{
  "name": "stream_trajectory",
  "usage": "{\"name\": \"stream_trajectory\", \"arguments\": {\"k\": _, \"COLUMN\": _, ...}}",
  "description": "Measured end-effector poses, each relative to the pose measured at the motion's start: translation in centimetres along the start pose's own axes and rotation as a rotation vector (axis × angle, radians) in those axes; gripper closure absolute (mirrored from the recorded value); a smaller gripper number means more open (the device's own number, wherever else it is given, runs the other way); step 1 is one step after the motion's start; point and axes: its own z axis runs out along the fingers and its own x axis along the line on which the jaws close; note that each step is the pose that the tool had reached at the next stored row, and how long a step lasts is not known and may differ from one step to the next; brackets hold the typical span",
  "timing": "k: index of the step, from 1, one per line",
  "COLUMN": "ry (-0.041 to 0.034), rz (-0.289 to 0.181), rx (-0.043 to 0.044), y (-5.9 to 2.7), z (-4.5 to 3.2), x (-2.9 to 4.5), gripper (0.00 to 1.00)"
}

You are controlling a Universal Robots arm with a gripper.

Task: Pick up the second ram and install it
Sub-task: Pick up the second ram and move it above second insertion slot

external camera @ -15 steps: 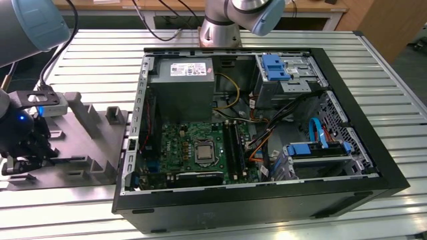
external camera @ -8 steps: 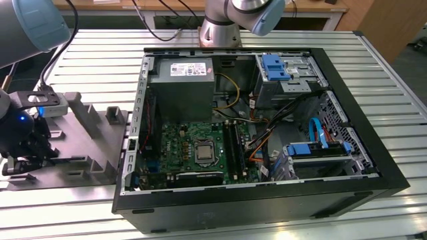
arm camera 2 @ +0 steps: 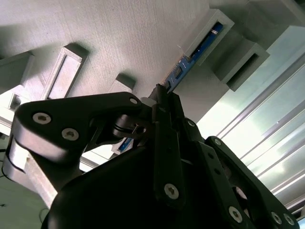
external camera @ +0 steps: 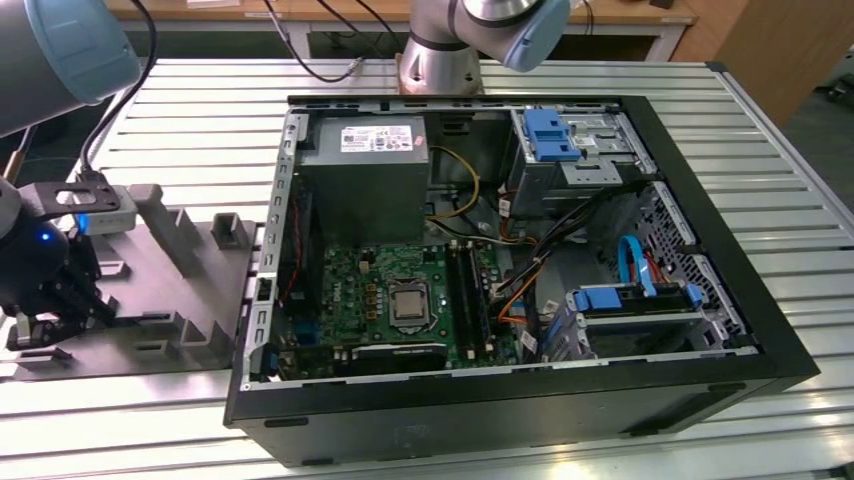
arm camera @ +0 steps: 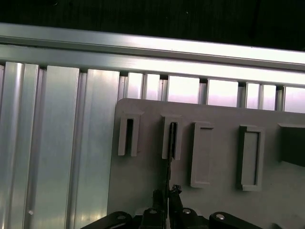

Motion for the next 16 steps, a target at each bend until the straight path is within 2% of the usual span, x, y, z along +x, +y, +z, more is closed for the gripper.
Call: {"name": "stream_trajectory", "arguments": {"k": 16, "ry": 0.0002, "rz": 0.000, "rx": -0.0001, "y": 0.00, "z": -0.11, "x": 0.00, "gripper": 0.81}}
